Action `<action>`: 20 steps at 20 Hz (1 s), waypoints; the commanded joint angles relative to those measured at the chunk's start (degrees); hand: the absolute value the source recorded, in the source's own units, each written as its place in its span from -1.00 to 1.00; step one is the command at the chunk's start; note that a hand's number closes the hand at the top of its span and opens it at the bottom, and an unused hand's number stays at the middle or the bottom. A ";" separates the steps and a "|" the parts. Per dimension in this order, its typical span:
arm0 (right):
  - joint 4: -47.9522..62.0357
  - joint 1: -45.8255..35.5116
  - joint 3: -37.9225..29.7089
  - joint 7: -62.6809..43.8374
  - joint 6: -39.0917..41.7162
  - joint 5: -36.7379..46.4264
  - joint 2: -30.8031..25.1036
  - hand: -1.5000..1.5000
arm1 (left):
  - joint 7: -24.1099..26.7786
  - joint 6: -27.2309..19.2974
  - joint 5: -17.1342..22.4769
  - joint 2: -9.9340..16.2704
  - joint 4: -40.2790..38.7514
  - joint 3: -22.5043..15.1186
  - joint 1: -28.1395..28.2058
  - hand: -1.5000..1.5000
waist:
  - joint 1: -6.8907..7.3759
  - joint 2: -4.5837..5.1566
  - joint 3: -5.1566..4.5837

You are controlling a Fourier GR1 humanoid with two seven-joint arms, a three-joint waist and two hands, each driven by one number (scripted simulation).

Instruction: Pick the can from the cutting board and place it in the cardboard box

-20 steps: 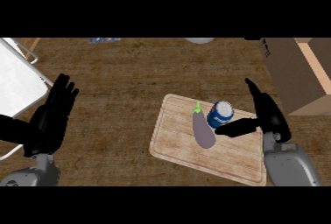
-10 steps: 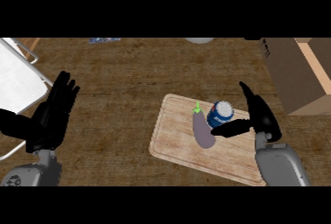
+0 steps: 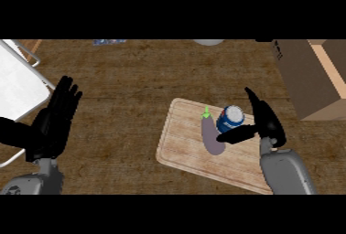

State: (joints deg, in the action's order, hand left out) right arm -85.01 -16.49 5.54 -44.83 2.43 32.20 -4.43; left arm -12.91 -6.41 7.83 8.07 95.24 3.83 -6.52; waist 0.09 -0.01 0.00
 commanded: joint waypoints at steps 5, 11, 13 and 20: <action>4.91 0.73 -0.26 4.94 -0.72 1.55 0.99 -1.00 | -0.50 -1.31 -2.83 -2.57 1.89 -1.96 0.68 0.00 | 0.01 0.00 0.00; 7.09 -2.41 -0.28 4.14 -2.88 3.76 3.32 -1.00 | -2.13 -1.01 -2.46 -2.45 0.72 -0.46 -0.68 0.00 | 0.01 0.02 0.00; 4.57 2.11 0.78 6.99 -2.49 4.23 2.17 1.00 | -0.88 0.55 -1.53 -2.12 1.18 0.25 1.03 0.00 | -0.04 0.00 0.00; 5.52 -1.10 1.14 9.47 0.76 7.30 -1.93 1.00 | -0.16 -0.13 -3.10 -2.84 0.71 -0.51 0.84 0.00 | -0.05 0.00 0.00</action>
State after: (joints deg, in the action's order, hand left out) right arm -79.47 -17.91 6.35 -37.23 2.25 37.85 -4.65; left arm -13.33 -5.69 6.10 5.98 96.79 3.94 -5.31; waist 0.09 -0.15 -0.06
